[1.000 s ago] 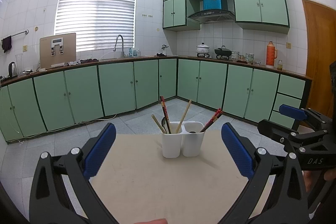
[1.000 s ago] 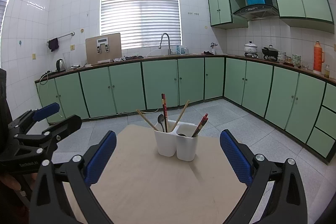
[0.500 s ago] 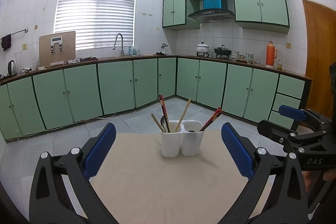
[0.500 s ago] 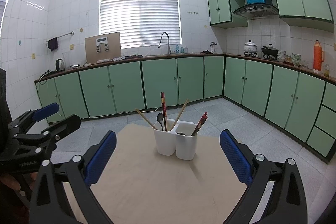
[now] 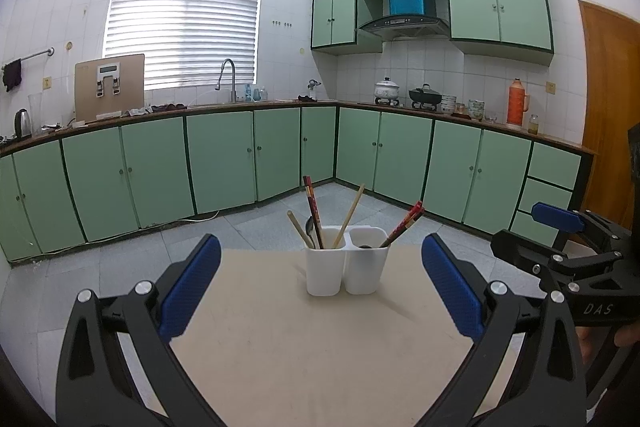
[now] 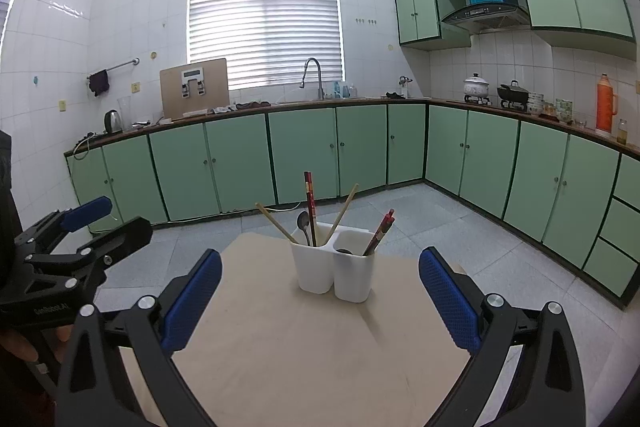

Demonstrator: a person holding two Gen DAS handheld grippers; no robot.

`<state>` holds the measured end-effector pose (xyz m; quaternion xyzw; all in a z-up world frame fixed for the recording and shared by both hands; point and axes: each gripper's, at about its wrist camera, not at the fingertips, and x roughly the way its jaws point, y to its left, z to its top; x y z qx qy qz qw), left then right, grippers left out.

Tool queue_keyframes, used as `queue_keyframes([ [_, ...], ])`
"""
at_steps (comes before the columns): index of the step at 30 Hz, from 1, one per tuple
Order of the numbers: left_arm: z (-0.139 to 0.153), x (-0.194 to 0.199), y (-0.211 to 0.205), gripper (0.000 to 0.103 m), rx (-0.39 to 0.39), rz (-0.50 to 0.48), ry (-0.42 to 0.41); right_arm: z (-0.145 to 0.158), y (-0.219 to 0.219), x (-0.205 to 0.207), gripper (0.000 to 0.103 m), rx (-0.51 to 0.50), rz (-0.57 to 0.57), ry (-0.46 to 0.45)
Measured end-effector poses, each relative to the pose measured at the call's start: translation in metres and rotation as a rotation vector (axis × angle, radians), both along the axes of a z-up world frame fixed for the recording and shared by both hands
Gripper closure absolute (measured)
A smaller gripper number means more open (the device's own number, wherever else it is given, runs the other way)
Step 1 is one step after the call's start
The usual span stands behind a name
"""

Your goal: Organize utensils

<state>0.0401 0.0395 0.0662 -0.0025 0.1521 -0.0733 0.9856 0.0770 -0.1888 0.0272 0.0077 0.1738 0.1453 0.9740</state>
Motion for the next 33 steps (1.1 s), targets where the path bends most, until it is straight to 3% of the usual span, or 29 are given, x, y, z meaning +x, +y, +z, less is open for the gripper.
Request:
queue_keyframes([
  [33, 0.0007, 0.0020, -0.0006, 0.005, 0.005, 0.004, 0.008, -0.0031, -0.0019, 0.0019, 0.006, 0.002, -0.002, 0.008],
])
